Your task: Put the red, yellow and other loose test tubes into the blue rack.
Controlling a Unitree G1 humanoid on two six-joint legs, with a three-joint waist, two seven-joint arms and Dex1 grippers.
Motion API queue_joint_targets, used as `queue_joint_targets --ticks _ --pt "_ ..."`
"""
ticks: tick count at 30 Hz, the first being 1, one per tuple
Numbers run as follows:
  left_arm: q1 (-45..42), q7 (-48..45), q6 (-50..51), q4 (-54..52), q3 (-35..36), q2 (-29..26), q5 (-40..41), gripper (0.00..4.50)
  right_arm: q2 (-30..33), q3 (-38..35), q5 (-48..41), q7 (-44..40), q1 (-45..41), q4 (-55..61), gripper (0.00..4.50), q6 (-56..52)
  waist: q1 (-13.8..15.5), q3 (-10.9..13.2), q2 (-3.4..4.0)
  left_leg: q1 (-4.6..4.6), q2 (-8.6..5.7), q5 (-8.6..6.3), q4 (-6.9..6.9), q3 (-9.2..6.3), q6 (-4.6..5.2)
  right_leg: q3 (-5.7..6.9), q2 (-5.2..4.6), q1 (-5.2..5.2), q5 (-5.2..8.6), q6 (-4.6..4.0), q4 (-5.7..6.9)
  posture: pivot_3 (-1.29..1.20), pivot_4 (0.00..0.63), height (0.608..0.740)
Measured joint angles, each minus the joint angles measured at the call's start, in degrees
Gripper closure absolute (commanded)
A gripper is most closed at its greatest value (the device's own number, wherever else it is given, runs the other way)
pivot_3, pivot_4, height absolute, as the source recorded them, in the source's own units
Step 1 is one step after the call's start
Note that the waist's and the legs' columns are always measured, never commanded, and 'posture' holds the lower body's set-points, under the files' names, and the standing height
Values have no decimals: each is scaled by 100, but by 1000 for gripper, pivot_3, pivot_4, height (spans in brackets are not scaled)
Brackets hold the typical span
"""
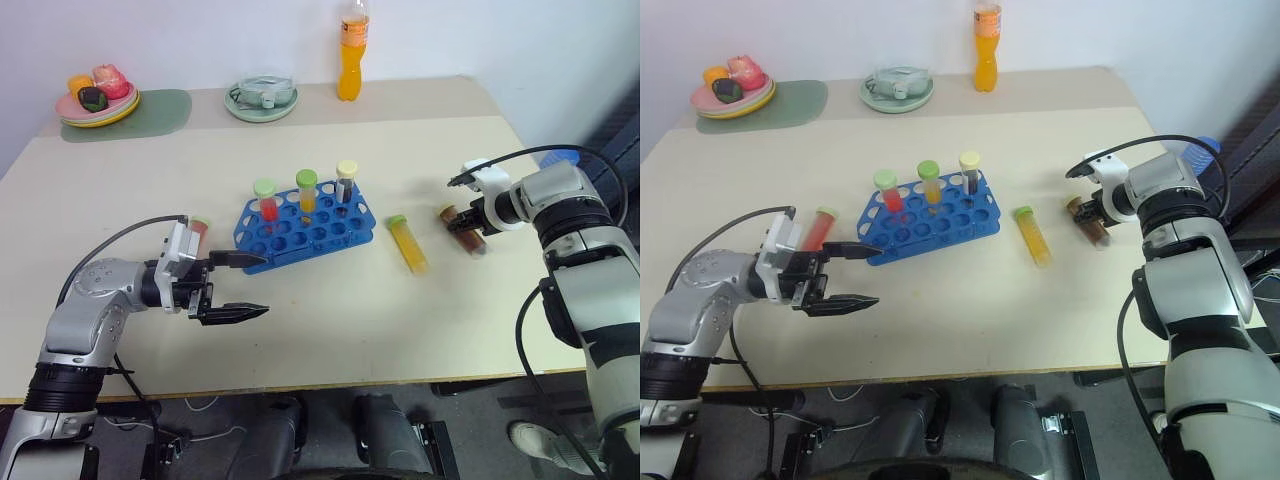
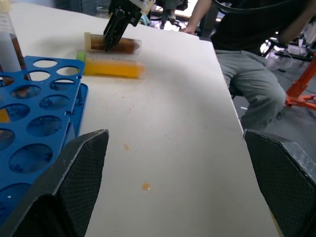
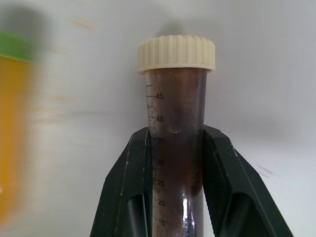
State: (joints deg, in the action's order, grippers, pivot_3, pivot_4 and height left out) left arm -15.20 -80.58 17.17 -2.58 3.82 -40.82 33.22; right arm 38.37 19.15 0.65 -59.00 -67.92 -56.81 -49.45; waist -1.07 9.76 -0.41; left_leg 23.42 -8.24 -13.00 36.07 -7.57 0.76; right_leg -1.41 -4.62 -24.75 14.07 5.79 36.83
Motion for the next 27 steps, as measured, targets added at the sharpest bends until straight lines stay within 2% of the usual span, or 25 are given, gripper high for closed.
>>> queue_joint_targets --ticks 1,4,6,10,12,14,19,23,27 --pt "13 20 0 -10 9 0 2 0 79 -10 -41 -150 131 300 3759 41 8 0 0 1 0 0 1 0 0 0 0 -4 0 0 5 0 150 740" --pt "160 111 3 -33 149 -17 17 0 628 -326 -466 -727 1128 2312 3759 39 53 5 7 7 0 -4 1 -1 4 3 -2 -6 1 1 4 0 150 740" --pt "177 248 -16 -8 229 10 19 0 552 -973 -1058 -705 1674 3582 3759 -732 37 5 8 8 0 -4 2 -2 5 1 -2 -8 1 0 8 0 150 740" --pt "218 478 -146 82 308 151 10 0 -180 -2192 -2013 -110 2451 5584 3759 -1551 21 5 11 3 2 -2 3 -1 2 -3 -3 -13 1 -1 25 0 150 740" --pt "320 590 -273 224 413 239 -3 0 -1110 -2823 -2358 477 3166 6693 3759 -1171 36 -3 2 0 5 -2 -2 -4 1 -1 -1 -10 2 -2 23 0 150 740" --pt "344 609 -307 301 412 287 -10 0 -1683 -2843 -2507 827 3673 7190 3759 -779 43 1 6 2 2 -1 5 -1 1 -3 -3 -10 1 -1 25 0 150 740" --pt "344 755 -468 549 525 403 -12 0 -2529 -2385 -1956 1781 4468 7448 3759 1130 47 0 4 -4 -4 1 11 -1 0 -2 -5 -1 -1 -2 25 0 150 740" --pt "140 986 -784 850 594 587 -132 0 -3073 -2003 -1232 2570 4534 6559 3759 2925 22 -1 3 -10 -3 6 6 -1 -9 -1 -1 -4 -2 -4 31 0 150 740" --pt "26 1261 -939 953 651 784 -135 0 -3471 -2014 -828 3309 4377 5443 3759 4313 23 -1 3 -10 -3 28 4 -1 -46 -2 1 -4 -2 -4 30 0 150 740"
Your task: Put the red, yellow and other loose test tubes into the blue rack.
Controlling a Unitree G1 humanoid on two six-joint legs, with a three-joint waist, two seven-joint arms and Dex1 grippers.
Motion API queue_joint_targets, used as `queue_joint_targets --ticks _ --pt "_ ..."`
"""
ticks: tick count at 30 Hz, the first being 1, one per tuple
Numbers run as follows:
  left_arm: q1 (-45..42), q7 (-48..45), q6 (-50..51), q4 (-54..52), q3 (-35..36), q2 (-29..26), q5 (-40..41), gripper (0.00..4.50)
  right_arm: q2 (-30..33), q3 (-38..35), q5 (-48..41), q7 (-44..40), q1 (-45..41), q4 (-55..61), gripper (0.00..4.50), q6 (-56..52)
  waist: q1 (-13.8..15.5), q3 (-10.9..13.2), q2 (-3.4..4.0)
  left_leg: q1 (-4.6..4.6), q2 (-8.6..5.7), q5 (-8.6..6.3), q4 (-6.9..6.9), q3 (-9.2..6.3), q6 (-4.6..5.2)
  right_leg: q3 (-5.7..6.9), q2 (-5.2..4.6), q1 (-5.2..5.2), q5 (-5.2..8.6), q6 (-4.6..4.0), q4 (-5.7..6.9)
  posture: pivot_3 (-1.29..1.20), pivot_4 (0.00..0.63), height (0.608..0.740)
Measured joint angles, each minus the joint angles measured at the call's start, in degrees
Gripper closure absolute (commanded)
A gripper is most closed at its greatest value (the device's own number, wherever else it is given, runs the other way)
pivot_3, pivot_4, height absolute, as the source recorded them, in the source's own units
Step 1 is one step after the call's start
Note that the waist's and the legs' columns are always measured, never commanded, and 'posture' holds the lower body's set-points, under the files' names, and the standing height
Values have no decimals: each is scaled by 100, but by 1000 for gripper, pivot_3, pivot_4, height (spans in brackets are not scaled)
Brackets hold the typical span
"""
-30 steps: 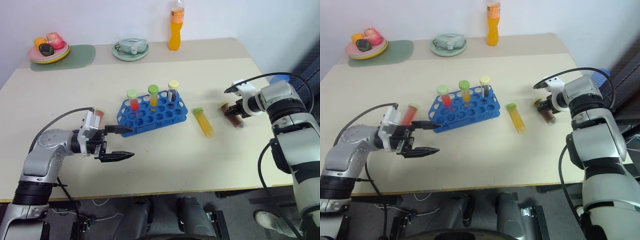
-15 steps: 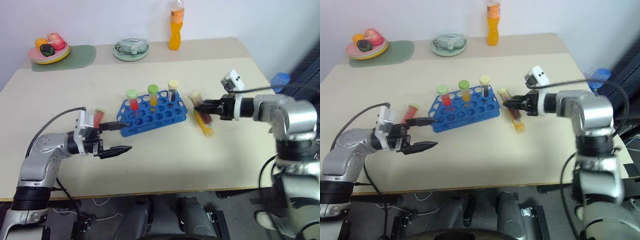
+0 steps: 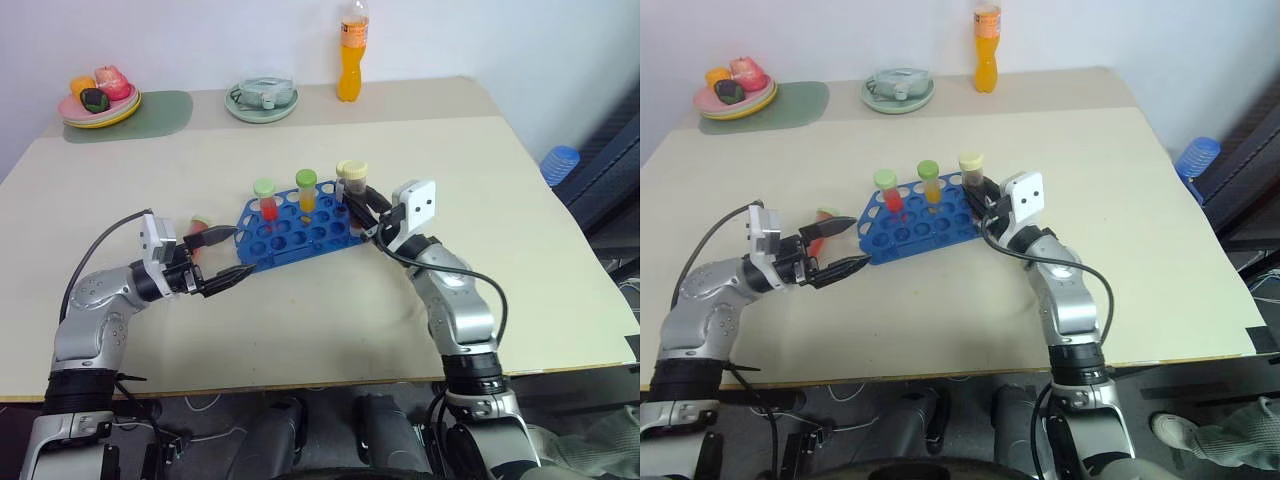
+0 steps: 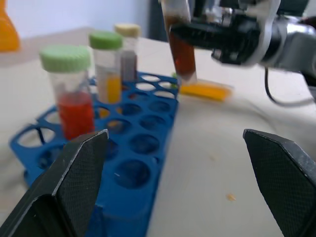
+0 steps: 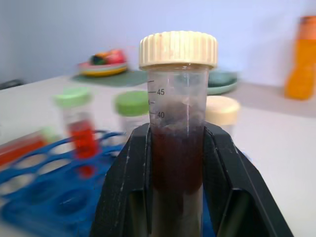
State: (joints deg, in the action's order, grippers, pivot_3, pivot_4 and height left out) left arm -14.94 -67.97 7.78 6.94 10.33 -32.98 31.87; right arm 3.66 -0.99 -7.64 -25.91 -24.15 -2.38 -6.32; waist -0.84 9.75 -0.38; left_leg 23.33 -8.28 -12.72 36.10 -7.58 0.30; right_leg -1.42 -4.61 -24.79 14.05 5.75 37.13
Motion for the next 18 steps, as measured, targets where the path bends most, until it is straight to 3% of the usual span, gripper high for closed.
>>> queue_joint_targets --ticks 9,18 --pt "-26 384 -112 7 -18 268 -69 0 -205 -133 27 521 -331 -1425 3759 1571 -14 0 0 -1 1 1 0 -1 -1 0 4 0 0 0 3 0 150 740" --pt "-16 384 -94 -39 -17 241 -66 0 -240 85 71 490 -225 -1538 3759 2007 -21 -1 1 -2 2 1 -2 -2 -1 -1 6 0 0 -1 3 0 150 740"
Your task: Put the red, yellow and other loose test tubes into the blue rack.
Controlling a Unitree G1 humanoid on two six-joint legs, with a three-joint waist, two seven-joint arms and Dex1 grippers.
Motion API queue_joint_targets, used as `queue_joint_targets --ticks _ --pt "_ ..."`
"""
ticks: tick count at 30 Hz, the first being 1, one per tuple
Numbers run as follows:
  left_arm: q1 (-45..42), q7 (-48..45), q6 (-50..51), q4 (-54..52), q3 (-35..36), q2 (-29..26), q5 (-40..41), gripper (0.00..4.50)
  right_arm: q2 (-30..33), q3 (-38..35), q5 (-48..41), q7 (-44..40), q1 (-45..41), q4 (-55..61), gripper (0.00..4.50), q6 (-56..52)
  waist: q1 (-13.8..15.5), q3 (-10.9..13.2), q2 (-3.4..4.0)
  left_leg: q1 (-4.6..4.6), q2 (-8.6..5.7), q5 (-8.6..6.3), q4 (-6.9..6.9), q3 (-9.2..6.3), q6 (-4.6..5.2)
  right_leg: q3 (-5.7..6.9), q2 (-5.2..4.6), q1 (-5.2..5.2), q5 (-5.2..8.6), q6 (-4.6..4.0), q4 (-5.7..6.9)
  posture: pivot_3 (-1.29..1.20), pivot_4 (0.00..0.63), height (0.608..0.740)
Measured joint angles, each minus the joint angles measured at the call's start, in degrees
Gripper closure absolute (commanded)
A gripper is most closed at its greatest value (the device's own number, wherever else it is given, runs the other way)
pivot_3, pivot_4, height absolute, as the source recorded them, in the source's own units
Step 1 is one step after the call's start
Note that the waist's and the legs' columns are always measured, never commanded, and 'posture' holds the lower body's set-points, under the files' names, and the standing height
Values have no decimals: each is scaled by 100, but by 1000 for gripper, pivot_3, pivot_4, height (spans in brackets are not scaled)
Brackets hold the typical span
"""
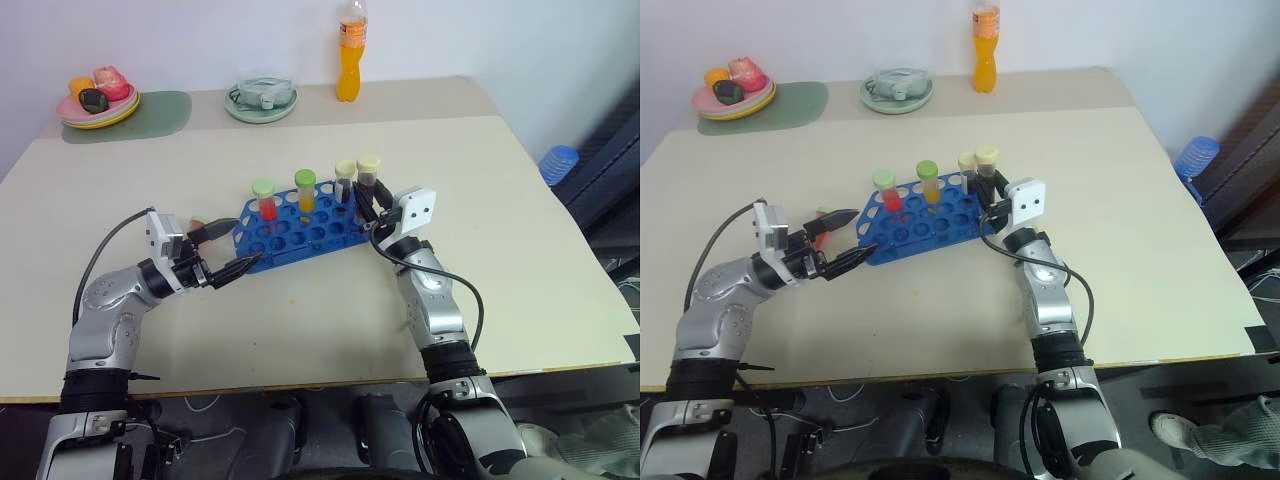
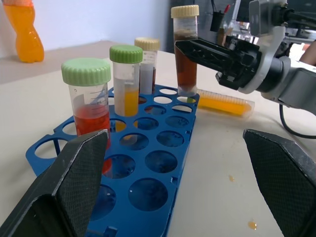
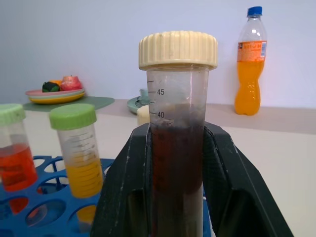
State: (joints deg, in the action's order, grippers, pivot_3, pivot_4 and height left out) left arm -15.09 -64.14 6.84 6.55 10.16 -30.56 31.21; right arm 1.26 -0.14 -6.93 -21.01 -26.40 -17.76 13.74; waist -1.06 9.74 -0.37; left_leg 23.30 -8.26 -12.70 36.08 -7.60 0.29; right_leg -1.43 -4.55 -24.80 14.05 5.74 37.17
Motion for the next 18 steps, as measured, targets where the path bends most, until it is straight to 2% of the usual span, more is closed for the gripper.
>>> queue_joint_targets --ticks 11,18 --pt "28 3 44 -79 -2 0 1 0 76 227 158 -86 42 -127 3759 293 -4 0 0 -3 0 0 -2 0 0 0 1 1 0 0 0 0 150 740" --pt "47 138 213 -381 -32 7 4 0 -24 175 126 -48 -115 -731 3759 548 -24 0 0 -6 2 0 -4 0 0 -1 3 2 0 -1 1 0 150 740"
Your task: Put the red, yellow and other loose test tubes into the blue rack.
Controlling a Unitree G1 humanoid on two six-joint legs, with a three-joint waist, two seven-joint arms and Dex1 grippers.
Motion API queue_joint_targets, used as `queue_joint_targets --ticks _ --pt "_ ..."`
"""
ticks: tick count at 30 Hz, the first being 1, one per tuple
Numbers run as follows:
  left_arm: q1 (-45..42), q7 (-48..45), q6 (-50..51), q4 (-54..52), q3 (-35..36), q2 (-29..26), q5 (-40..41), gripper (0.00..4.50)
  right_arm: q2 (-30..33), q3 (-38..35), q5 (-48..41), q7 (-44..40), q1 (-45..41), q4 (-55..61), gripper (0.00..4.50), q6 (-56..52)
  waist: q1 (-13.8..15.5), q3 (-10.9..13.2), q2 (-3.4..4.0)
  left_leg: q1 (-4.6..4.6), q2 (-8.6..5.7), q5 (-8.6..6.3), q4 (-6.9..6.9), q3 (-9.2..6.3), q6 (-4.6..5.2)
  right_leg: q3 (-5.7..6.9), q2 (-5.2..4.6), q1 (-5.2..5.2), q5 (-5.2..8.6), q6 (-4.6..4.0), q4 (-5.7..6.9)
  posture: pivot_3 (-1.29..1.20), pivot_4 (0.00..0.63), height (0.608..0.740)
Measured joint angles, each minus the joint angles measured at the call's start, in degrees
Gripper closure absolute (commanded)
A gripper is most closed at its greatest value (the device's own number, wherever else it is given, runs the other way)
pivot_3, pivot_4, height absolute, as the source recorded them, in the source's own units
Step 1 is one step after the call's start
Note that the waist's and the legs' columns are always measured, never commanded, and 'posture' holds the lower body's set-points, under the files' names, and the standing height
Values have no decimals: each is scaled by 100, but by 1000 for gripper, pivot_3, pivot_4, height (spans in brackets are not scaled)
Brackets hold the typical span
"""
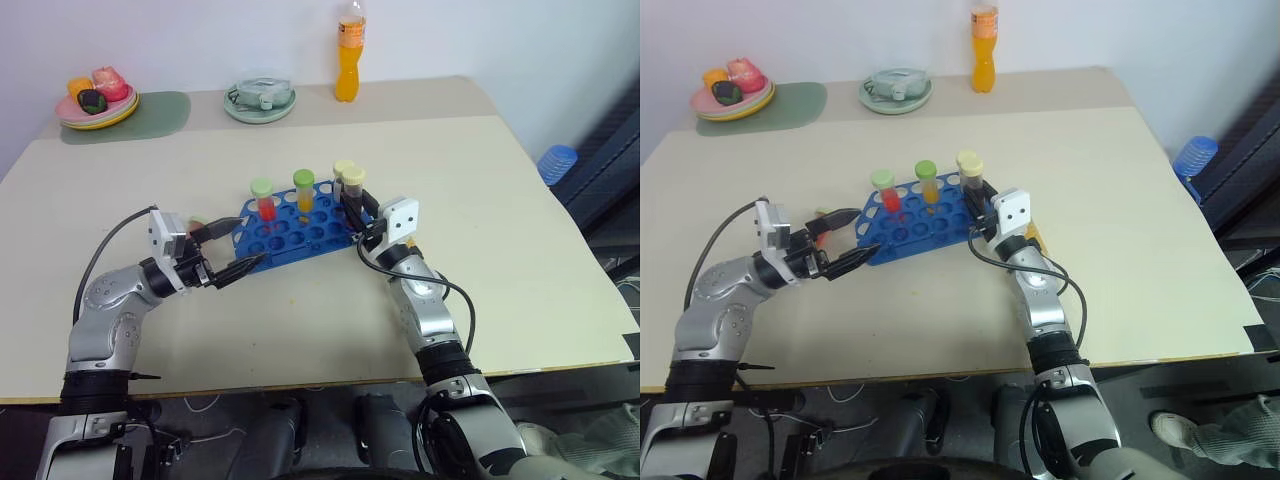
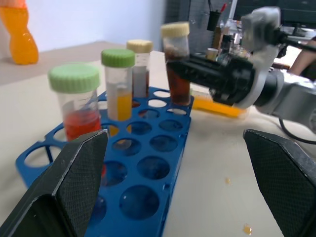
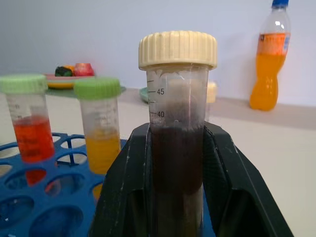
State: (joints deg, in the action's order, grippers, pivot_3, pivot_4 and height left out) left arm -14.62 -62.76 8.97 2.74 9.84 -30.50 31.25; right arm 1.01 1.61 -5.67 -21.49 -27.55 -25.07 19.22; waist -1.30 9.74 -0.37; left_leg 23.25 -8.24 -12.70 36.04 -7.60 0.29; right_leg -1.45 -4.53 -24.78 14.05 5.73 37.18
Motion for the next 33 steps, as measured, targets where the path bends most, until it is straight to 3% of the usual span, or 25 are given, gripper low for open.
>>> queue_joint_targets --ticks 4,8,11,16,23,27,33 --pt "63 62 84 -83 -1 1 21 0 -9 -12 -47 -28 -65 -217 3759 185 -6 0 0 -5 2 0 -1 0 0 0 2 3 -2 -3 2 0 150 740" --pt "78 109 182 -180 -2 1 52 0 -36 -111 -274 -180 -64 -334 1871 250 -6 0 0 -8 3 0 -2 0 1 0 3 6 -2 -3 1 0 150 740" --pt "77 158 234 -261 -3 1 65 0 61 -58 119 146 -64 -396 324 503 10 0 1 -8 3 1 -3 0 -2 0 3 4 -2 -4 1 0 150 740" --pt "33 226 347 -305 -29 63 66 0 396 243 593 141 37 -147 324 524 33 0 1 -7 2 2 -1 0 -3 0 3 6 -2 -3 0 0 150 740" --pt "-192 310 446 -371 -249 200 64 0 1165 481 1159 4 612 1654 324 -278 57 0 0 -6 1 2 0 0 -3 0 2 8 -2 -3 -3 0 150 740" --pt "-209 199 436 -369 -308 199 63 0 1900 345 1142 -435 1030 3093 324 -1811 62 0 0 -4 2 -18 0 -1 30 0 0 8 -1 -4 -4 0 150 740" --pt "-207 -361 306 -322 -508 71 43 0 2872 -94 294 -1225 1052 4779 324 -5739 63 1 -1 -1 3 -20 2 -3 34 2 -3 8 0 -6 -7 0 150 740"
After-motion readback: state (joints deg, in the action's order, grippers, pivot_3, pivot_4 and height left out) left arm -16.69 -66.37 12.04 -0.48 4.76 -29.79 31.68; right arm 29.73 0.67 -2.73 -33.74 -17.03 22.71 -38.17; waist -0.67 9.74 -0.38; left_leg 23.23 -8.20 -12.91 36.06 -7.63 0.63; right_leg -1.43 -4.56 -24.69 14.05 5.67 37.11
